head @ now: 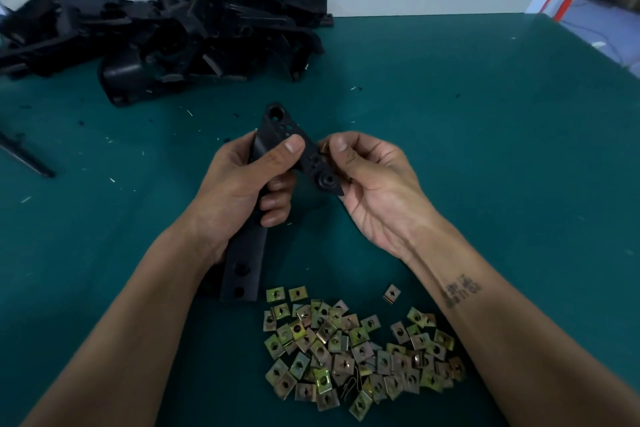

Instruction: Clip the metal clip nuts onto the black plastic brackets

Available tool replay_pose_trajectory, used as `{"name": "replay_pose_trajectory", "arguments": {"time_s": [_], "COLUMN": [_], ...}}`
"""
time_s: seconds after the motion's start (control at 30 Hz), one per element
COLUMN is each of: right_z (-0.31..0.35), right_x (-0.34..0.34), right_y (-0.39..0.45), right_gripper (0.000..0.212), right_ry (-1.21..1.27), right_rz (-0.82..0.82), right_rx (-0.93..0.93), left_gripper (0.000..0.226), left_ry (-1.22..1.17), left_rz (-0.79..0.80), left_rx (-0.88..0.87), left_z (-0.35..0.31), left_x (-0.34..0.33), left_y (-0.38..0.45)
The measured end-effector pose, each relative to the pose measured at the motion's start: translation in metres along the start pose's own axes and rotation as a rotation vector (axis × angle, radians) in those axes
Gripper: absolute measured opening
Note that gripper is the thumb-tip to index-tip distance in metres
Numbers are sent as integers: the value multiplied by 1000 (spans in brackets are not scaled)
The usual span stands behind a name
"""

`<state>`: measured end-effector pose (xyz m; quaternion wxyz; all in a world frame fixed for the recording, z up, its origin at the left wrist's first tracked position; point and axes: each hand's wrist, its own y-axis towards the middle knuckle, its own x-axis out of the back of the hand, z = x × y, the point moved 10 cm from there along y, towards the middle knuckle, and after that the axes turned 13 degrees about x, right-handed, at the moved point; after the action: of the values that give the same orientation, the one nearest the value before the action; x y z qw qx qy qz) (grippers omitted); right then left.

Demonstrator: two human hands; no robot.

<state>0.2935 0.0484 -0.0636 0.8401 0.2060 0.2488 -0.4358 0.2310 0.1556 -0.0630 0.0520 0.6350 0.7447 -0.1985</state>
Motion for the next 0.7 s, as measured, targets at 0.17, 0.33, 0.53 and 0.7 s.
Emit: {"name": "replay_pose_trajectory", "arguments": {"time_s": [0.17,0.33,0.53,0.7], "right_z": [7,15,16,15], "right_x": [6,11,13,12], "right_y": [-2,-1,-2,-4], "right_gripper": [3,9,21,16], "right_ry": [-50,-126,-141,-167], "right_rz": [5,5,9,-26], "right_rx": [33,112,122,130], "left_gripper": [31,31,22,34], "left_ry": [5,17,16,47], "left_rz": [-32,-27,-21,-17], "left_rx": [0,-9,-17,-41], "left_z": [-3,-4,-2,-4], "left_x": [0,-2,0,-1], "left_y": [-3,-4,-3,-3]}}
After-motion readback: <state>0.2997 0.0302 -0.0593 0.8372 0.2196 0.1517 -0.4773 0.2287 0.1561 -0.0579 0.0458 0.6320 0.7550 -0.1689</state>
